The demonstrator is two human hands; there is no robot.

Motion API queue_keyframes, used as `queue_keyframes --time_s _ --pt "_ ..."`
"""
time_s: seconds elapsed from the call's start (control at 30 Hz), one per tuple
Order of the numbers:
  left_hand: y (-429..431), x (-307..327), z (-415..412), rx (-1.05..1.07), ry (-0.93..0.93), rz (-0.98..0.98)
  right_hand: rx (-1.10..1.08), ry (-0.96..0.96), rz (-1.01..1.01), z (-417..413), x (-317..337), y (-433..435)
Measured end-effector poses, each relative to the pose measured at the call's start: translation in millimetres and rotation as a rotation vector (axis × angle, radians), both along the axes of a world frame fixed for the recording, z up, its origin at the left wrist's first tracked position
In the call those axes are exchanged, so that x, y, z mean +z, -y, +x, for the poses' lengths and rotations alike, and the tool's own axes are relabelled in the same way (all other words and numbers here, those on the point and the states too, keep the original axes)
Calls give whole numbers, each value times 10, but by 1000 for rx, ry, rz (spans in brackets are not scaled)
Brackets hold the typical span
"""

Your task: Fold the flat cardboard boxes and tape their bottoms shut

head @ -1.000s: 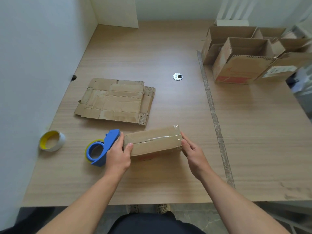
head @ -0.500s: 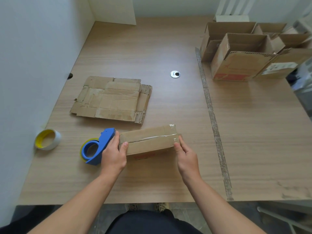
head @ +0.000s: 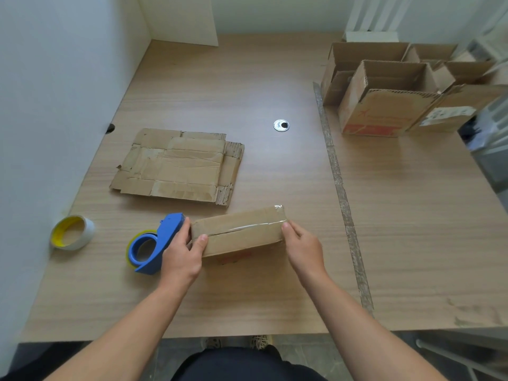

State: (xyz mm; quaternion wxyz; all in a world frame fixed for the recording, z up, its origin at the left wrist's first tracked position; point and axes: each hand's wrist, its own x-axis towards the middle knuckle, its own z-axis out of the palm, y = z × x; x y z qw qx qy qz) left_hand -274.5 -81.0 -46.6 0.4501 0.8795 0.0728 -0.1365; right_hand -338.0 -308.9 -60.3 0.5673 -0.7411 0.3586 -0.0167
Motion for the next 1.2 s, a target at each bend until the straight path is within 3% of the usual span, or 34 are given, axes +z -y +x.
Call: queue_keyframes --time_s 0.1,0.33,0.6,0.73,0.97,1.2 --pt "43 -2 21 -27 -4 -19 125 1 28 167 23 116" --pt "163 -11 76 28 33 14 -32 47 2 265 -13 12" --pt "102 -60 153 -45 71 43 161 10 16 444 -8 302" --pt "85 -82 212 -76 40 47 177 86 58 461 -20 372" --pt "33 -34 387 -178 -35 90 266 -24 83 537 43 484" --pt "80 -67 326 -148 11 109 273 -58 -115 557 69 469"
